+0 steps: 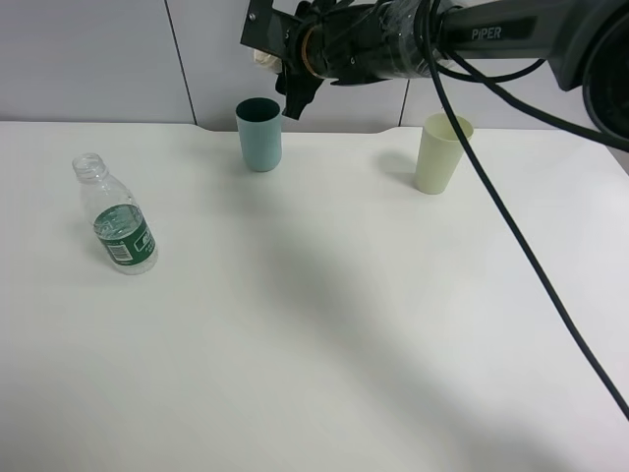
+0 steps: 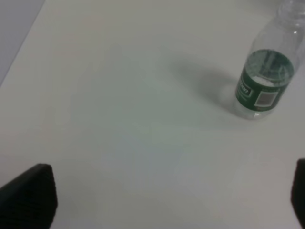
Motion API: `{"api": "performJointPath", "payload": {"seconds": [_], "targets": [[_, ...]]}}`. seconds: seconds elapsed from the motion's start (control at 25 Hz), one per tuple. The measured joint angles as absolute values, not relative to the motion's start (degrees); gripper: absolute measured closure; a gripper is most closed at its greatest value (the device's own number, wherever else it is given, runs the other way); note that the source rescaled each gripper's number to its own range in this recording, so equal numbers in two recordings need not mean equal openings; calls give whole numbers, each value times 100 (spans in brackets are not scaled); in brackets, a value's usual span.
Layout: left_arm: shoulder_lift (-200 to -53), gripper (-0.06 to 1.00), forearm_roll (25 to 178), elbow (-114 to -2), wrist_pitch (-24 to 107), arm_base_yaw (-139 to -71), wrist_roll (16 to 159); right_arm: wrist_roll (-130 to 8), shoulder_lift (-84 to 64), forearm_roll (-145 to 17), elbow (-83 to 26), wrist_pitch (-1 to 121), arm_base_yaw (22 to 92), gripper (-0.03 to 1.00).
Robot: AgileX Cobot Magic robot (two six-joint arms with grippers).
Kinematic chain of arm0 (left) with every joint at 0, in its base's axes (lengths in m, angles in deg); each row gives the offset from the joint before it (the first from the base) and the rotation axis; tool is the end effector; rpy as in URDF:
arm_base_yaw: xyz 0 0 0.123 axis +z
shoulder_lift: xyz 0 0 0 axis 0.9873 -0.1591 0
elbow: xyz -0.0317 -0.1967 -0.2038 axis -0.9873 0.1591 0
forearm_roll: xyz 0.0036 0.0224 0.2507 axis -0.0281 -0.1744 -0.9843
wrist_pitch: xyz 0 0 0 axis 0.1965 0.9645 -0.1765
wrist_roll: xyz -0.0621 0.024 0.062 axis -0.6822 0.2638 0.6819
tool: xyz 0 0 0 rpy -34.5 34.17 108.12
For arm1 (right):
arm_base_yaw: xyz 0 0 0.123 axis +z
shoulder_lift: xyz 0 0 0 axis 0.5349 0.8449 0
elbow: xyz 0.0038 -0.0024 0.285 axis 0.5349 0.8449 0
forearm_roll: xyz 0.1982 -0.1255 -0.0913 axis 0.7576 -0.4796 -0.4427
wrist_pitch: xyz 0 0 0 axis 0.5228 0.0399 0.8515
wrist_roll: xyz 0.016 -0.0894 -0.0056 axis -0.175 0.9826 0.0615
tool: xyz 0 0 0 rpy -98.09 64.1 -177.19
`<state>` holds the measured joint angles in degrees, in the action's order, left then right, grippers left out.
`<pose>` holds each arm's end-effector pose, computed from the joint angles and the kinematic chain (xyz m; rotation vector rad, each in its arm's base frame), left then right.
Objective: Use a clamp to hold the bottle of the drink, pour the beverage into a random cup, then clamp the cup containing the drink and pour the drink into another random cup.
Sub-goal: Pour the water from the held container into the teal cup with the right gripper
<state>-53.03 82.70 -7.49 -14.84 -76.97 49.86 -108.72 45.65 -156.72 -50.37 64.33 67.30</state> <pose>-0.0069 0.0064 0.2789 -0.1427 2.0231 0.1030 0.4464 0.2863 0.2131 -1.3639 1.4531 -0.5182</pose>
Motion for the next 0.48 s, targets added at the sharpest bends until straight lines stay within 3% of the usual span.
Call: {"api": "performJointPath", "payload": {"seconds": [0.48], "targets": [[-5303, -6, 8270, -749, -1484, -7697, 4986, -10872, 4565, -16166, -5037, 6559, 6730, 94]]}}
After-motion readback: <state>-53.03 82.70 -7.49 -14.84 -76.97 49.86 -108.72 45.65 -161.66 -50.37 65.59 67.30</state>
